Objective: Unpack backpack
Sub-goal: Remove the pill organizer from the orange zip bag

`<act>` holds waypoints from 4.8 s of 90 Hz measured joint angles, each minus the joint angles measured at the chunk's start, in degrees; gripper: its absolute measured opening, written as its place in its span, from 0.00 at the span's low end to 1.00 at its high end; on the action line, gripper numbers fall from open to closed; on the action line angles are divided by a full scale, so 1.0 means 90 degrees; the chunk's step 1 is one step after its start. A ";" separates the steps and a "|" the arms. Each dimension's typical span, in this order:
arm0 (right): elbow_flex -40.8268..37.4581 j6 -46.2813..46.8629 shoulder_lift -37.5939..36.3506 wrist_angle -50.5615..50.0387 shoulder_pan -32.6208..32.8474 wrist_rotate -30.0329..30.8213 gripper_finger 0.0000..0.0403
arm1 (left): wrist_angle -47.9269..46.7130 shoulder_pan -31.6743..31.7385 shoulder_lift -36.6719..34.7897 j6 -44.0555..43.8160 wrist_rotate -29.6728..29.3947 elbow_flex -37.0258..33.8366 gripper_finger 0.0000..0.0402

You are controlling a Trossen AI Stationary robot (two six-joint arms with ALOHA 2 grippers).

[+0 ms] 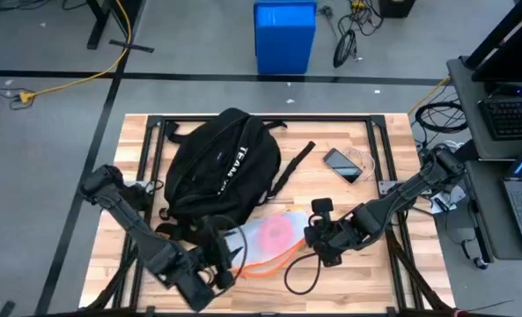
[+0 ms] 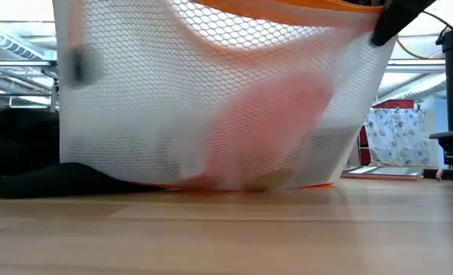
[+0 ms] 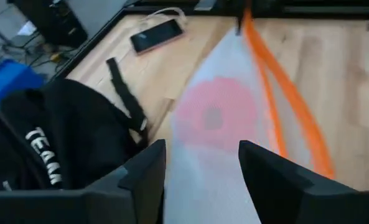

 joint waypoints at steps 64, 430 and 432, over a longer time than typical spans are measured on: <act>0.0000 -0.0158 0.0000 0.0160 -0.0001 0.0001 0.00 | 0.3365 0.1054 0.1606 0.2678 0.1753 -0.0160 0.48; 0.0231 -0.0850 0.2402 0.2475 0.0048 -0.0704 0.47 | 0.2079 0.1850 0.1341 0.2654 0.1856 -0.0070 0.00; 0.0231 -0.0848 0.2402 0.2439 0.0047 -0.0592 0.47 | 0.2106 0.1847 0.1332 0.2652 0.1886 -0.0070 0.00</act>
